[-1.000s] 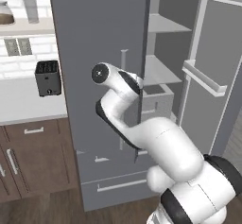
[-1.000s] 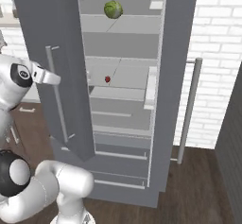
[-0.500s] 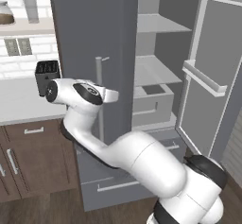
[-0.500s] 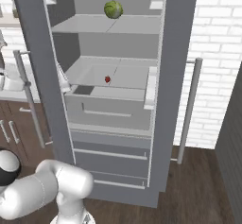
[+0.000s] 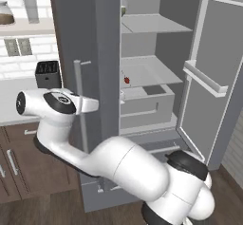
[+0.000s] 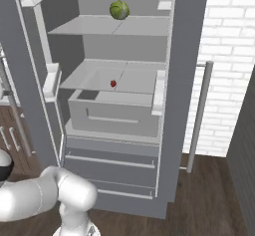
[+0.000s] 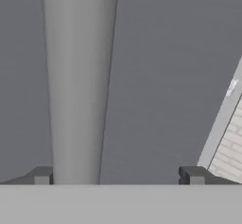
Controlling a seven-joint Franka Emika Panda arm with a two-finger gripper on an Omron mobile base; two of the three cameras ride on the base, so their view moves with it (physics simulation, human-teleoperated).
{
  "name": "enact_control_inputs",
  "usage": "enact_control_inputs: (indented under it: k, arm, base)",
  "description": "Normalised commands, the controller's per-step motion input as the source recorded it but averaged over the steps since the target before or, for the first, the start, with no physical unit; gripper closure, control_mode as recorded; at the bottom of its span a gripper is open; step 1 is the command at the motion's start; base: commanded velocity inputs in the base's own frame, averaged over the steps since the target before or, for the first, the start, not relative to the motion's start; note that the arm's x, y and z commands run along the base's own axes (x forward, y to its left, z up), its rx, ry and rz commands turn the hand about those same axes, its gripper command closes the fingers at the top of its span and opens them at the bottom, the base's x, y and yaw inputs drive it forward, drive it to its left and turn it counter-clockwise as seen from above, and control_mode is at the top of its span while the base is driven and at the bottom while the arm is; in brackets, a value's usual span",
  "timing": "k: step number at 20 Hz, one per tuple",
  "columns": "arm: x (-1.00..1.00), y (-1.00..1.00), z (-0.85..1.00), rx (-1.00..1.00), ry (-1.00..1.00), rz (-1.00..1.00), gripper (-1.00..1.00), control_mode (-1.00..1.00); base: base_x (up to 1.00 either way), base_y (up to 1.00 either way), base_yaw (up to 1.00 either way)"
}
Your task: Take the strawberry from the fridge and place it on top of the pancake, located on the dining counter.
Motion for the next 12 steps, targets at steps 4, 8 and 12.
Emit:
enact_control_inputs:
  k: [4, 8, 12]
  arm:
    - [0.43, 0.67, -0.11, 0.00, 0.01, -0.02, -1.00, -1.00]
    - [0.49, 0.71, -0.04, 0.00, -0.06, -0.09, -1.00, -1.00]
    - [0.39, 0.44, -0.01, 0.00, 0.00, -0.25, -1.00, -1.00]
  base:
    - [0.00, 0.00, 0.00]
    - [0.00, 0.00, 0.00]
    - [0.00, 0.00, 0.00]
